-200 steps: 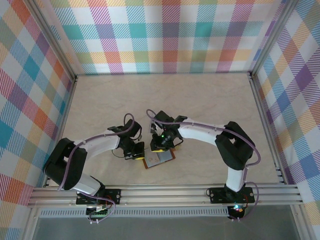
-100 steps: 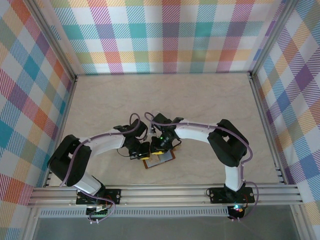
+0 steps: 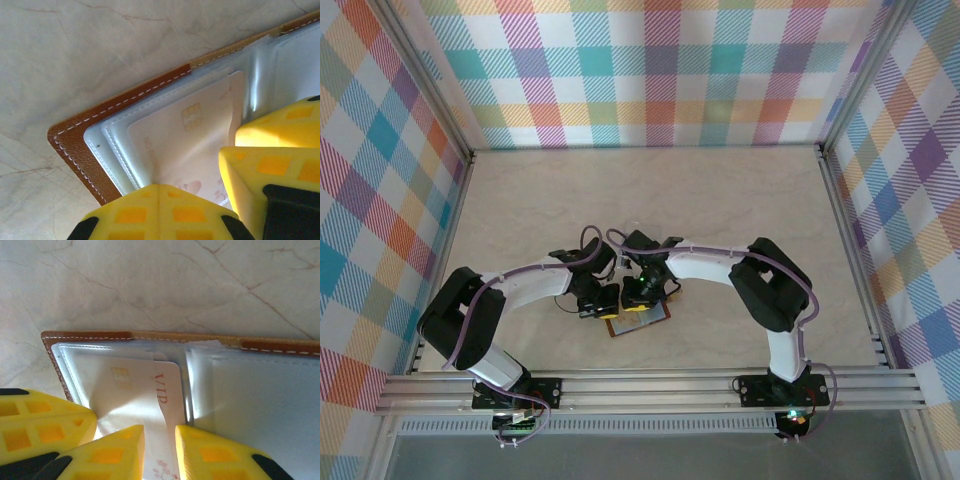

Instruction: Take the credit cards out of the card holder

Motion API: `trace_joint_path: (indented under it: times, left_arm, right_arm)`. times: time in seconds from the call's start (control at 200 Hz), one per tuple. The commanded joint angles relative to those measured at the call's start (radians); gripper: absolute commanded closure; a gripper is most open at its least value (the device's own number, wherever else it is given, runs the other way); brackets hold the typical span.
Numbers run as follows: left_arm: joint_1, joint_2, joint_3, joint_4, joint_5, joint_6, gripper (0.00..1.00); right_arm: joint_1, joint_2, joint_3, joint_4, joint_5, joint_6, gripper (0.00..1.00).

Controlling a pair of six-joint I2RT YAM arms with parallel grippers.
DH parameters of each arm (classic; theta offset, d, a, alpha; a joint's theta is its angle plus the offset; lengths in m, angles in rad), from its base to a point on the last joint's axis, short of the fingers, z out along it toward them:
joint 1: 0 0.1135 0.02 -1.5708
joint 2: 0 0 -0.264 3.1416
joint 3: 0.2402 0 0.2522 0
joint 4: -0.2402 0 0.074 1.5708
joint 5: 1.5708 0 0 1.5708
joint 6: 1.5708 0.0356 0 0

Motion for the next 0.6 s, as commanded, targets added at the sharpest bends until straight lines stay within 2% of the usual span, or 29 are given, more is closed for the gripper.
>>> trace_joint_path:
  times: [0.0,0.22,0.435,0.595]
  left_arm:
    - [-0.009,0.012,0.013,-0.086,-0.075,0.024,1.00]
    - [-0.009,0.013,0.029,-0.130,-0.135,0.045,1.00]
    - [-0.009,0.028,0.068,-0.146,-0.170,0.065,1.00]
    - [-0.009,-0.017,0.112,-0.157,-0.176,0.064,1.00]
  right_arm:
    - [-0.003,-0.019,0.004,-0.095,0.073,-0.014,0.74]
    - [-0.003,-0.046,0.008,-0.110,0.066,-0.017,0.71]
    - [-0.010,-0.075,-0.004,-0.064,-0.004,0.001,0.69]
    - [-0.032,-0.105,-0.041,-0.015,-0.048,0.017,0.69]
